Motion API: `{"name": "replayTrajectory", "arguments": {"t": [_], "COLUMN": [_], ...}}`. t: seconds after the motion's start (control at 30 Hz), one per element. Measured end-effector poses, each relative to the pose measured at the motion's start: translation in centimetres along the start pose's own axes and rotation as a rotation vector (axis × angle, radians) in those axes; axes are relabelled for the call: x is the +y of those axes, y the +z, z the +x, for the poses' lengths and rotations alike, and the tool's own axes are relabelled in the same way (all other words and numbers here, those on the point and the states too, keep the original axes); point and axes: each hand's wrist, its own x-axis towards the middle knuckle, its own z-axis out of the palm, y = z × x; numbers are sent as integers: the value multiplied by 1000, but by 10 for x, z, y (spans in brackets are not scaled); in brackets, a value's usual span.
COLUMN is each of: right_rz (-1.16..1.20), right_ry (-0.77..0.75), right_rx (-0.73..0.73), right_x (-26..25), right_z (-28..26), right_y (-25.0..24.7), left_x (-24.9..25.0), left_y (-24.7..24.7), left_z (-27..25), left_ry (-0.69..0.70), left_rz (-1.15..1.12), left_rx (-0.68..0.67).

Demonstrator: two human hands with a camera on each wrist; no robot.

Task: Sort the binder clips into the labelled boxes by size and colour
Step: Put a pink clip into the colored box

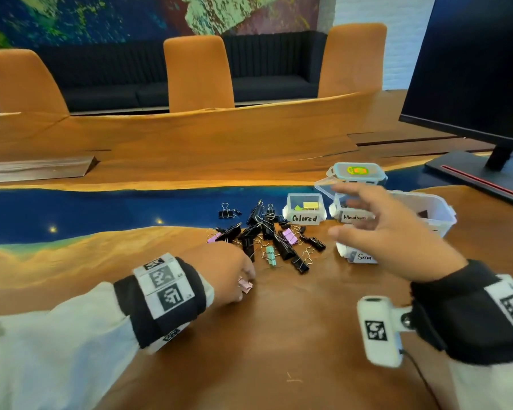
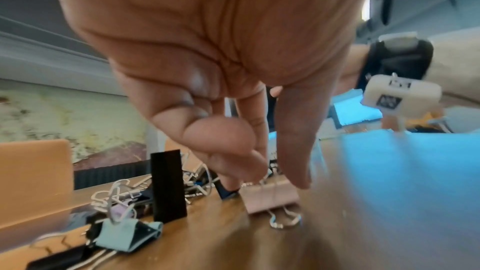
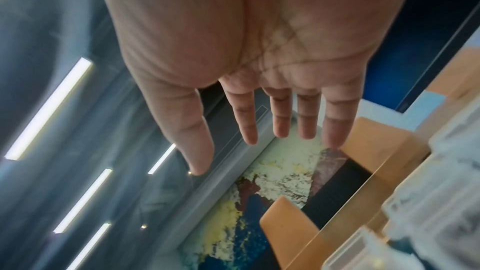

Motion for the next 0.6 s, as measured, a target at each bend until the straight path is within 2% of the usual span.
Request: {"name": "replayTrajectory", "arguments": {"t": [0.13, 0.2, 0.27, 0.33, 0.43, 0.5, 0.6], "right_rz": [207, 264, 263, 284, 371, 435, 523], "right_ry": [-3, 22, 23, 24, 58, 55, 41], "right_rx": [-3, 1, -27, -80, -137, -132, -111], "right_x": [-9, -11, -10, -9, -12, -13, -12], "right_z": [-4, -5, -6, -7, -9, -10, -11], "right_y": [42, 60, 76, 87, 98, 101, 100], "left_x": [2, 6, 5, 3, 5, 10, 14], "left_y": [9, 7, -1, -9, -13, -11, -6], "left_z": [6, 3, -4, -13, -25, -30, -35], "left_ry": [-30, -19, -22, 4, 16, 25, 49], "left_rz": [27, 42, -27, -162, -599, -837, -1025], "left_rx": [-106, -87, 38, 220, 471, 516, 503]}}
